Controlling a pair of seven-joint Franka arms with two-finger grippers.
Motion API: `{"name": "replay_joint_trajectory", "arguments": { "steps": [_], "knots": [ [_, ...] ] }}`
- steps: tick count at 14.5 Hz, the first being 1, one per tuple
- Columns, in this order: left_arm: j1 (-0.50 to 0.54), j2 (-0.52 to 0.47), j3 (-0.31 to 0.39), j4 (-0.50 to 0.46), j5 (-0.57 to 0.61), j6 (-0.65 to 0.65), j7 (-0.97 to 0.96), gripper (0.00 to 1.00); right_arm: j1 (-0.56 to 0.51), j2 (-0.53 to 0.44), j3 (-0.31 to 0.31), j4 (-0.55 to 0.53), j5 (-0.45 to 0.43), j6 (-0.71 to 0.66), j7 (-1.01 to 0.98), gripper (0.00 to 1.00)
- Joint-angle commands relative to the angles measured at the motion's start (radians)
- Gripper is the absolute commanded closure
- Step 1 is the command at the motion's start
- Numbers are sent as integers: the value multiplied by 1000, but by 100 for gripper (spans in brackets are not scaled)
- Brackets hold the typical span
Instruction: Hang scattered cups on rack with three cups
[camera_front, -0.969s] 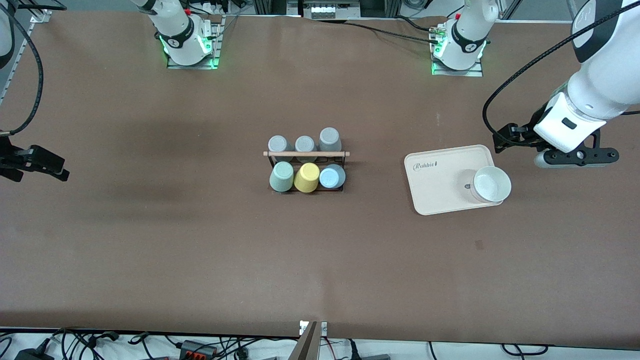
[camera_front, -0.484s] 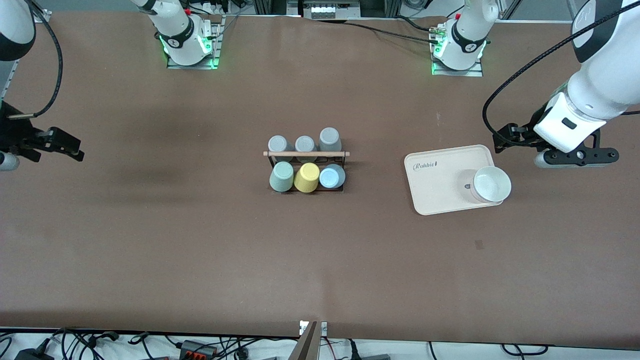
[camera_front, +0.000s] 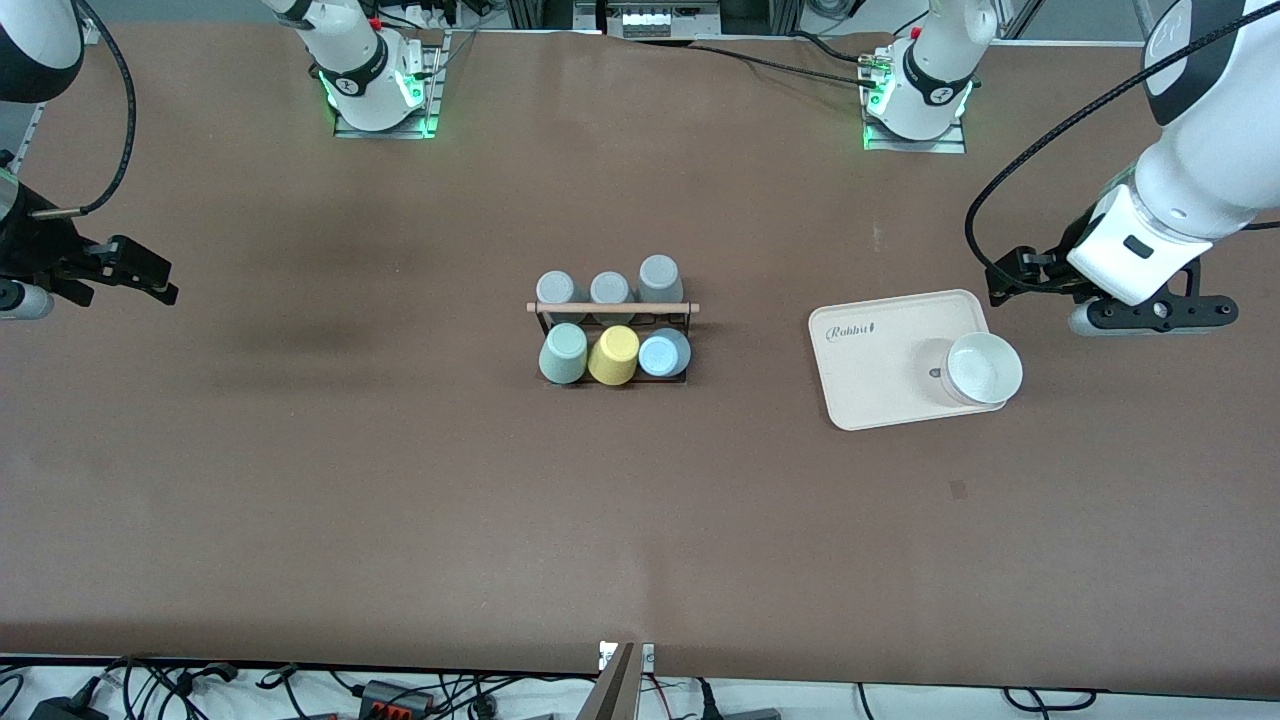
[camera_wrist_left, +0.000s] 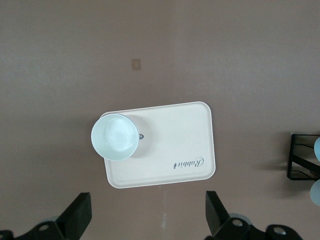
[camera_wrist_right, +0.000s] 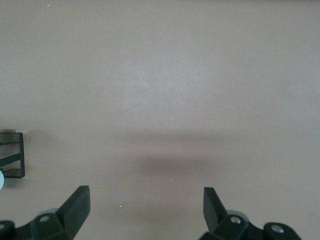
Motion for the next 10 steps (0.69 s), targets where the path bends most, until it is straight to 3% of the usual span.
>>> {"name": "replay_joint_trajectory", "arguments": {
  "steps": [1,7,10],
  "knots": [
    [10,-18,1,-7,-22,-8,30,0,-5,-23,12,-12,-9,-18,10,0],
    [10,-18,1,-7,-22,-8,30,0,-27,-25,17,-12,-3,-2,16,0],
    [10,-18,1,-7,-22,-8,30,0,-88,-25,94,-10,-6,4,16,0]
  ]
}}
